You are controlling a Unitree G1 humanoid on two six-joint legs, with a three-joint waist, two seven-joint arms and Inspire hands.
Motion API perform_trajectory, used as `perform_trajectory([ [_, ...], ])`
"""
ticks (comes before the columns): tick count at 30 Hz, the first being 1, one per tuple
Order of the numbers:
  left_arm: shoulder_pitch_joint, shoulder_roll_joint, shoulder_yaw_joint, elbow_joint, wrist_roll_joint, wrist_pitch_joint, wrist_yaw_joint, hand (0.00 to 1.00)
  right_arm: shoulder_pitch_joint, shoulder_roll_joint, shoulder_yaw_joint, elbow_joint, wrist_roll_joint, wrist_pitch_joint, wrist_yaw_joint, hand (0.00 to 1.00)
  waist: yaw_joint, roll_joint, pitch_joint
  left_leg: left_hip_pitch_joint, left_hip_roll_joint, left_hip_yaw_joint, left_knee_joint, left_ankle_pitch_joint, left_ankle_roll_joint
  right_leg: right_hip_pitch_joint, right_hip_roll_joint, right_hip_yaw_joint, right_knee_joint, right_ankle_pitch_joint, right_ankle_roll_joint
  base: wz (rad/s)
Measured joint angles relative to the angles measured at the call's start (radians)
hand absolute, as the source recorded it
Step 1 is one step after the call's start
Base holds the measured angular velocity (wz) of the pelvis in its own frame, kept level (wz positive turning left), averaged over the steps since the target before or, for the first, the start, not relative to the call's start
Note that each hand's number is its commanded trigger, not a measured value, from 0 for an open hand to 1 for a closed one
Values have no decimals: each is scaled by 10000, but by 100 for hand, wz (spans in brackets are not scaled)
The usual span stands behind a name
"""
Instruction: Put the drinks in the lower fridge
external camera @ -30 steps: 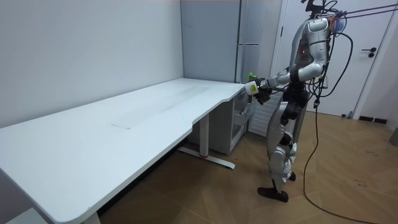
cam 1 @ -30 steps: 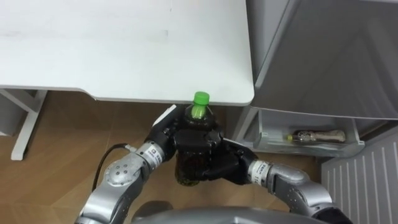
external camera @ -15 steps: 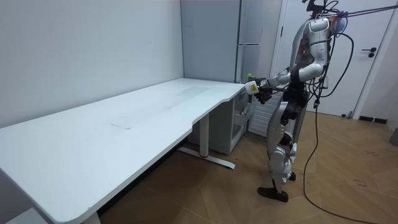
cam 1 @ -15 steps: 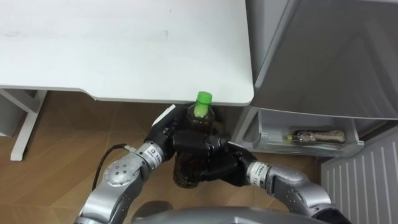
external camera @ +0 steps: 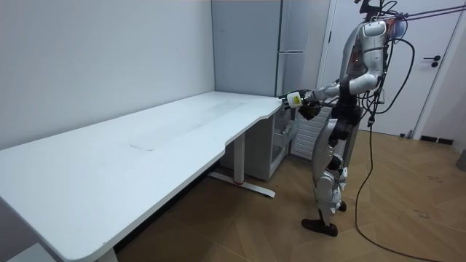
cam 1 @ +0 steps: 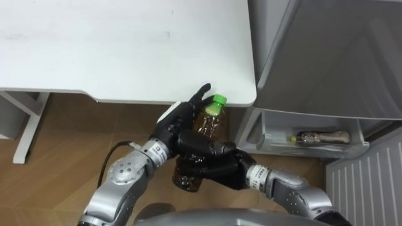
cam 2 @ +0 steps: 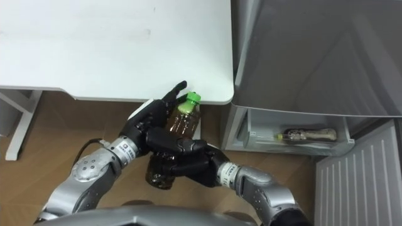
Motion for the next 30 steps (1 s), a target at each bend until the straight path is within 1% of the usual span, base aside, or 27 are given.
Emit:
perform_trajectory([
  [6, 0, 12, 110, -239, -8, 26, -59, 0, -6, -18, -14, -24, 192, -96, 153, 100, 0, 39, 23, -39, 6, -5, 24, -1, 0, -46, 10, 27, 15, 2, -4, 0],
  [8, 0, 86, 149, -481, -3, 56, -58, 0, -8, -35, -17, -136, 297, -133, 234, 100, 0, 49, 25, -71, 6, -16, 28, -1, 0, -70, 12, 26, 18, 4, -6, 0],
  [9, 0, 88, 199, -743, -3, 56, -53, 0, -13, -26, -17, -146, 328, -247, 292, 100, -8, 50, 25, -86, 6, -23, 39, -1, 0, -76, 13, 25, 17, 4, -7, 0],
  [10, 7, 172, 195, -990, -4, 64, -56, 0, -15, -24, -17, -146, 337, -319, 301, 100, -9, 47, 25, -95, 5, -26, 40, -1, 0, -77, 12, 19, 14, 6, -8, 0],
  [12, 7, 292, 198, -1200, -3, 60, -57, 0, -12, -27, 9, -146, 336, -344, 309, 100, 4, 45, 28, -114, 5, -33, 39, -1, 0, -88, 13, 27, 7, 6, -8, 0],
  [14, -49, 283, 309, -1765, -4, 40, -58, 0, -21, -17, 17, -156, 337, -344, 320, 100, 4, 33, 27, -161, 5, -51, 47, 0, 0, -114, 16, 26, -6, 8, -11, 0],
  [15, -205, 282, 353, -2225, -22, -117, -81, 0, -20, -14, 24, -152, 337, -343, 325, 100, 10, 31, 31, -153, -1, -58, 41, 0, 0, -89, 16, 25, -18, 10, -11, 0],
  [16, -405, 254, 385, -2594, -123, -358, -142, 0, -13, -3, 43, -136, 332, -342, 346, 100, 28, 30, 38, -112, -12, -67, 10, 0, 1, -21, 13, 18, -35, 9, -10, 0],
  [17, -468, 228, 424, -2805, -195, -446, -181, 0, -12, 15, 48, -121, 330, -342, 371, 100, 33, 22, 56, -58, -14, -67, -17, 0, 0, 13, 12, 21, -34, 9, -9, 0],
  [18, -552, 167, 485, -3177, -339, -640, -282, 0, -11, 54, 51, -98, 329, -342, 442, 100, 22, 20, 78, 5, -13, -61, -46, -1, -1, 70, 14, 21, -36, 4, -2, 0],
  [19, -731, 133, 514, -3454, -397, -766, -386, 0, -12, 56, 30, -107, 328, -342, 511, 100, 20, 27, 78, 6, -11, -60, -45, -2, -2, 68, 17, 23, -37, 2, 1, 0],
  [21, -919, 82, 523, -3770, -396, -845, -528, 0, -2, 55, 30, -113, 327, -342, 558, 100, 44, 63, 86, -1, -11, -45, -44, -2, -2, 50, 17, 5, -37, 2, 1, 0],
  [23, -942, 75, 539, -4026, -393, -862, -561, 0, 46, 51, 35, -118, 330, -341, 613, 100, 38, 84, 75, 30, -11, -42, -44, -2, -2, 49, 16, 1, -36, 2, 1, 0],
  [27, -1073, 49, 833, -4179, -395, -906, -464, 0, 47, -32, 22, -127, 369, -342, 704, 100, 148, 175, 24, 97, -4, -12, -41, -2, -2, 68, 14, 20, -30, 3, -1, -2],
  [30, -1165, 19, 1141, -4431, -404, -1192, -210, 0, 49, -97, 6, -126, 369, -342, 705, 100, 246, 269, 19, 162, -4, -21, -57, -2, -2, 92, 14, 18, -31, 3, -1, 0],
])
